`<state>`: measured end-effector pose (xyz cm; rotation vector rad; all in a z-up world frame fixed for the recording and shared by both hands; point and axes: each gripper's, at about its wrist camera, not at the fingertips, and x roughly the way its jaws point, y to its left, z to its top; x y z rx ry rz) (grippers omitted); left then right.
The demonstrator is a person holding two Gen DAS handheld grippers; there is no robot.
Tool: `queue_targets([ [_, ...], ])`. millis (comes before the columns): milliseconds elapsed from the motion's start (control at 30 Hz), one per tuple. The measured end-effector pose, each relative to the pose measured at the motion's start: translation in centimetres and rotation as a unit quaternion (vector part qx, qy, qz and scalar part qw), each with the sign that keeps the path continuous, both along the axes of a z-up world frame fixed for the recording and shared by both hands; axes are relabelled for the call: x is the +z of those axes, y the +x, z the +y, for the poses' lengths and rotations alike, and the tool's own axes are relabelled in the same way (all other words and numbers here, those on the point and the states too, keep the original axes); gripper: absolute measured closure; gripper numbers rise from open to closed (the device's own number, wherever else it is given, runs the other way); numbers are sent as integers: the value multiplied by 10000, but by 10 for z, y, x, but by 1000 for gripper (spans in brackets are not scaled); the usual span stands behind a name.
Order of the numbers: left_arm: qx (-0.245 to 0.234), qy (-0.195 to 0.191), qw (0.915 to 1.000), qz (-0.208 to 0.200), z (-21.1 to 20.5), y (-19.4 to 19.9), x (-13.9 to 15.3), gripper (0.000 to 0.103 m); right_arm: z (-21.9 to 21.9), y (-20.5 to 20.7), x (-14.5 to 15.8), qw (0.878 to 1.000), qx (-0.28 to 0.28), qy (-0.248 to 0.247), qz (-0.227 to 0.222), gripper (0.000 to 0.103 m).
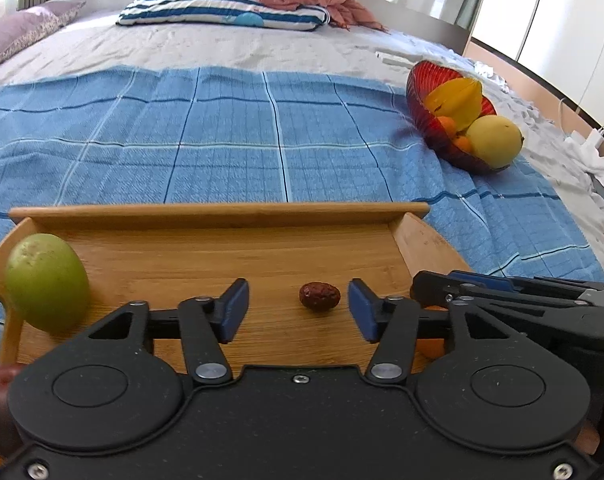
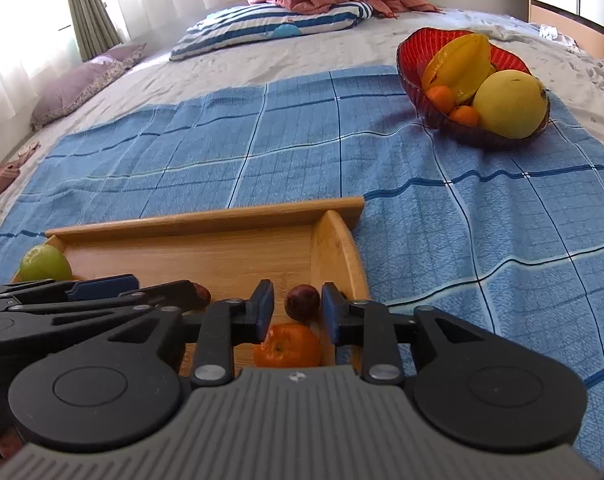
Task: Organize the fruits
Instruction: 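Open the left gripper to drop its date while the right gripper drops its date, then move both grippers back over the tray rim toward the dates on the blanket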
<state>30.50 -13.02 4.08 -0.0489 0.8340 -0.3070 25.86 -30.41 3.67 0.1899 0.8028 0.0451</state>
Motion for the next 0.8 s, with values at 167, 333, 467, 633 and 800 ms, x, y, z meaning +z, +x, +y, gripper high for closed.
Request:
queue_targets([
  [167,44,41,9998,-195,6,-14,8,28,-5,-10,5,9998,-18,142,-112,49],
  [333,89,62,9989,-458,14,-33,15,20,-5,-26,13,9994,12,85,-342,41],
  [467,134,146,9977,-653,20,-51,21,18,-1,-42,19,9985,92,13,-547,37],
  [633,219,215,9957,-870,29,-77,26,8,1,-64,22,9963,173,70,-845,31],
  [800,163,193,9934,-1118,39,-103,31,6,6,-87,25,9935,184,37,-1123,26],
])
